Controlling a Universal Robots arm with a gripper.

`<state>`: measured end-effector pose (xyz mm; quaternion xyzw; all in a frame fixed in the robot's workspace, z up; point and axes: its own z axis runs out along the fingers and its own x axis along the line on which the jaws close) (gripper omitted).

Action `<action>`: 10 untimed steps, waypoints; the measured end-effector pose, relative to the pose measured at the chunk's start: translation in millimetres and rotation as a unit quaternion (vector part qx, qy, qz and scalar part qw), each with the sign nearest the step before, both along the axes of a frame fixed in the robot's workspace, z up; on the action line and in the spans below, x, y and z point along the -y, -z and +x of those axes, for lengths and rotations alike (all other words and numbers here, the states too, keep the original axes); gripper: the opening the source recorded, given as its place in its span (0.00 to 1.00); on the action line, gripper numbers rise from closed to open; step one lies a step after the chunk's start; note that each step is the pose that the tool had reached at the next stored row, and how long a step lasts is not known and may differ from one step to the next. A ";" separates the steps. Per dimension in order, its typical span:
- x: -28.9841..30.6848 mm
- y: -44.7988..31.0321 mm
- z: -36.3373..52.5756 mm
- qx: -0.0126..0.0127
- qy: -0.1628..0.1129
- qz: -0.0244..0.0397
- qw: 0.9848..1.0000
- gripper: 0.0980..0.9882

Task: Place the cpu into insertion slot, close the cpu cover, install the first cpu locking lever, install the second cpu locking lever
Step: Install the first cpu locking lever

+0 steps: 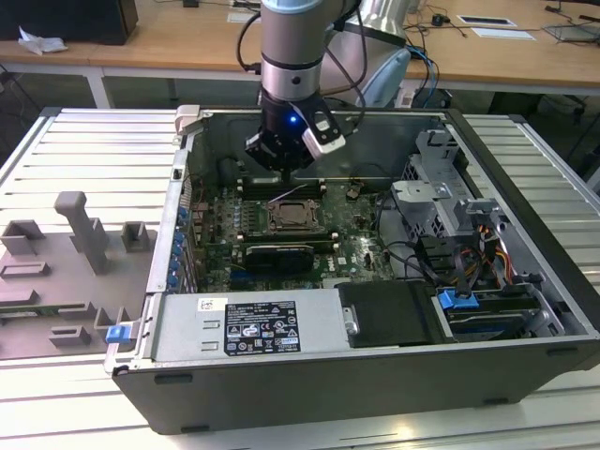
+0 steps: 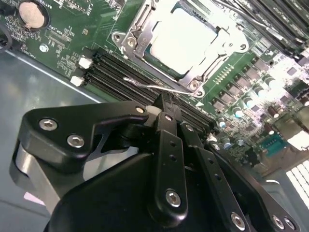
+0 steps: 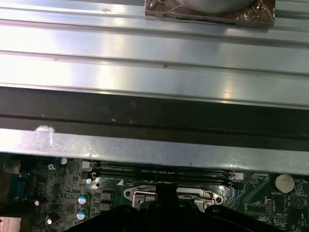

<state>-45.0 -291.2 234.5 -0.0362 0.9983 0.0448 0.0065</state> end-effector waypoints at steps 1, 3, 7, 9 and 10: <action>-0.3 1.2 2.5 0.000 0.000 0.000 1.000 0.01; -1.0 3.8 8.0 0.000 -0.001 0.000 1.000 0.01; -1.1 4.3 9.6 0.001 -0.001 0.004 1.000 0.01; -1.1 4.7 10.7 0.002 -0.001 0.006 1.000 0.01; -1.1 5.1 11.4 0.002 -0.001 0.006 1.000 0.01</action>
